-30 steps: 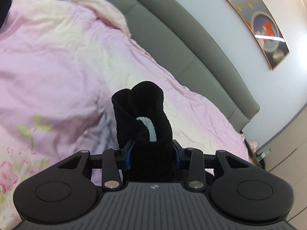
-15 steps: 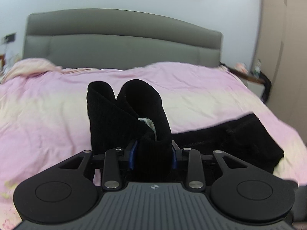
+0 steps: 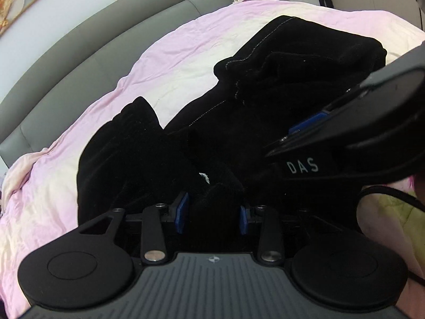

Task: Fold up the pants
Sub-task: 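Lay the held end onto the pants and open the left gripper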

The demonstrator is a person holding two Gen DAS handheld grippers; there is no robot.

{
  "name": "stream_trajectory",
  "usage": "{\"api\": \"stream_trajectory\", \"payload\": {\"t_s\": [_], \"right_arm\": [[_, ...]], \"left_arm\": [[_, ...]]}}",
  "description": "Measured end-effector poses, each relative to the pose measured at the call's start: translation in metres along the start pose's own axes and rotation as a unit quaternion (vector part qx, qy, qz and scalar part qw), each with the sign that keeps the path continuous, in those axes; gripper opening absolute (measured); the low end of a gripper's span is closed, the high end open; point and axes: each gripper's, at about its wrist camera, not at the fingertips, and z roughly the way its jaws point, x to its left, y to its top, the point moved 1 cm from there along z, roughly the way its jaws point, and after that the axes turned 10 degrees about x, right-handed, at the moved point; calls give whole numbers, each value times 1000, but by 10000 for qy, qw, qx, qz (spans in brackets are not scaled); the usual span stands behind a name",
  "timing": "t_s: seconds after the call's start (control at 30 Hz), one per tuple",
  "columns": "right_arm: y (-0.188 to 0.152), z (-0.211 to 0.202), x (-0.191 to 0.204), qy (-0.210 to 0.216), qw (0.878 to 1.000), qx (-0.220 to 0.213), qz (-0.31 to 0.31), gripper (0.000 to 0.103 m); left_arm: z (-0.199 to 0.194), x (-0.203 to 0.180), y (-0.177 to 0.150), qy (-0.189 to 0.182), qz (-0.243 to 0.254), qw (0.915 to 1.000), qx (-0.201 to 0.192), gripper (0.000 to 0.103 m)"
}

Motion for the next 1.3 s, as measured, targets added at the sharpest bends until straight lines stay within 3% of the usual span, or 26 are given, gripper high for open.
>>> {"api": "stream_trajectory", "payload": {"t_s": [0.13, 0.23, 0.37, 0.53, 0.67, 0.77, 0.83, 0.9, 1.0, 1.07, 1.23, 1.3], "right_arm": [[-2, -1, -3, 7, 9999, 2, -112, 30], [-4, -2, -4, 100, 9999, 4, 1, 31], [-1, -3, -8, 297, 9991, -18, 298, 33], [2, -13, 1, 456, 9984, -217, 258, 36], [15, -16, 25, 992, 9946, -291, 49, 37], [26, -7, 41, 1020, 9947, -120, -46, 38], [33, 5, 44, 1171, 9931, 90, 6, 45], [38, 23, 44, 1373, 9898, 345, 147, 55], [45, 46, 42, 1586, 9849, 577, 377, 55], [47, 54, 43, 1854, 9796, 625, 452, 48], [46, 55, 48, 1823, 9809, 569, 359, 43], [44, 48, 49, 1707, 9839, 479, 231, 29]], "left_arm": [[-17, 9, -2, -113, 66, 9998, -179, 69], [-33, 28, -13, -380, -238, 9988, -197, 72], [-53, 74, -27, -615, -1122, 9910, -398, 74], [-45, 147, -50, -825, -2555, 9630, -221, 90], [0, 174, -75, -1124, -3145, 9406, 615, 81], [16, 186, -94, -1693, -3584, 9150, 747, 84], [22, 187, -95, -2016, -3724, 9013, 913, 89], [26, 182, -95, -2151, -3781, 8953, 958, 90], [28, 175, -92, -2184, -3771, 8945, 996, 94], [29, 174, -94, -2210, -3804, 8927, 978, 94], [33, 177, -100, -2405, -4010, 8786, 976, 95], [33, 177, -102, -2408, -4021, 8779, 979, 95]]}}
